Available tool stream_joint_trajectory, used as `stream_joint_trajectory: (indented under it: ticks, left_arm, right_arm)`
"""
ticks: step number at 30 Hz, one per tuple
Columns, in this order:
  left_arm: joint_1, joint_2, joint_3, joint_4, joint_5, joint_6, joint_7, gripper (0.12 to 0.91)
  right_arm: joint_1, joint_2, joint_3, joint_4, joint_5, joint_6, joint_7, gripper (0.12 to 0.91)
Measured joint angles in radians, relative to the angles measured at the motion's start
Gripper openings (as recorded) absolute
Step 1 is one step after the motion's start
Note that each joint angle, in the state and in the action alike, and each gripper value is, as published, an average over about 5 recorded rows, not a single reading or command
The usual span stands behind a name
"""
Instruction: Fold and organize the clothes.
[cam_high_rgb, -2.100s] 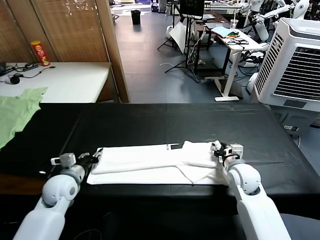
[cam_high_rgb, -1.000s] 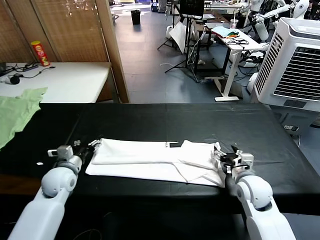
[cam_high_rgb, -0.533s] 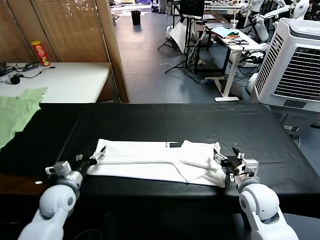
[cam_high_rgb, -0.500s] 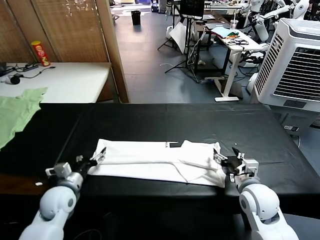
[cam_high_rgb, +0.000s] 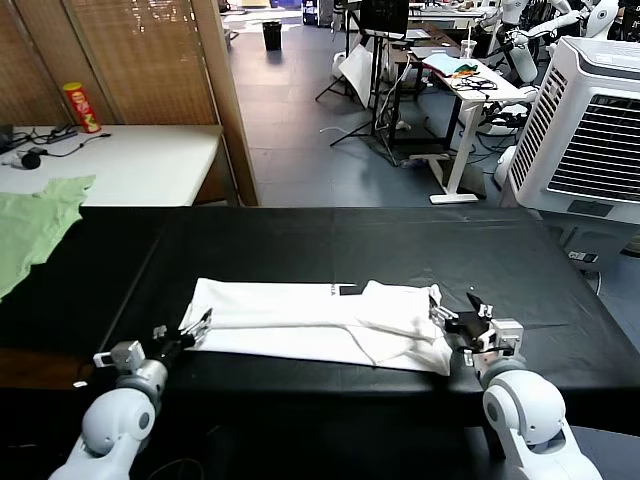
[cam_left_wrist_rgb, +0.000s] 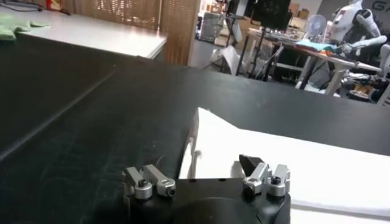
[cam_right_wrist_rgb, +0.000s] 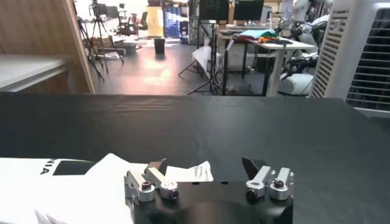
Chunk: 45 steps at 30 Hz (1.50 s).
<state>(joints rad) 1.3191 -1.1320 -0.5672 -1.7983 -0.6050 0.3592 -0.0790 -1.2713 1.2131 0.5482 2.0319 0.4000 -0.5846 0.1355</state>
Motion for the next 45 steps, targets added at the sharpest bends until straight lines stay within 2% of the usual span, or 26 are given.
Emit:
stream_joint_trajectory:
  ticks: [7, 10, 15, 20, 25, 28, 31, 34, 39, 45]
  left_arm:
    - [-0.001, -0.003, 0.012, -0.003, 0.070, -0.001, 0.004, 0.254]
    - [-0.003, -0.002, 0.012, -0.005, 0.097, 0.002, 0.004, 0.163]
    - [-0.001, 0.010, 0.002, 0.000, 0.180, -0.017, 0.019, 0.160]
    - [0.017, 0.065, -0.040, 0.031, 0.310, -0.092, 0.043, 0.160]
    - [0.039, 0.180, -0.113, 0.083, 0.374, -0.167, 0.033, 0.160]
    - [0.055, 0.232, -0.139, 0.090, 0.402, -0.177, 0.017, 0.160]
    - [0.074, 0.242, -0.141, 0.063, 0.429, -0.159, 0.004, 0.160]
    - [0.088, 0.220, -0.122, 0.005, 0.409, -0.117, -0.005, 0.160]
    - [0.078, 0.144, -0.041, -0.128, 0.302, -0.026, -0.040, 0.160]
    - [0.032, 0.048, 0.115, -0.223, 0.161, 0.044, -0.091, 0.160]
  right_arm:
    - [0.000, 0.003, 0.003, 0.000, -0.002, 0.005, -0.001, 0.798]
    - [0.000, 0.004, 0.006, 0.001, -0.003, 0.005, -0.001, 0.798]
    - [0.002, 0.001, 0.015, 0.006, -0.003, 0.004, 0.000, 0.798]
    - [0.000, -0.003, 0.030, 0.011, -0.003, 0.001, 0.002, 0.798]
    - [-0.013, 0.003, 0.039, 0.018, -0.004, 0.001, 0.002, 0.798]
    - [-0.024, 0.010, 0.046, 0.023, -0.005, 0.002, 0.002, 0.798]
    - [-0.035, 0.014, 0.052, 0.032, -0.006, 0.004, 0.003, 0.798]
    - [-0.046, 0.015, 0.059, 0.041, -0.011, 0.005, 0.003, 0.798]
    - [-0.064, 0.023, 0.074, 0.051, -0.033, 0.009, 0.003, 0.798]
    - [-0.076, 0.032, 0.091, 0.061, -0.046, 0.009, 0.002, 0.798]
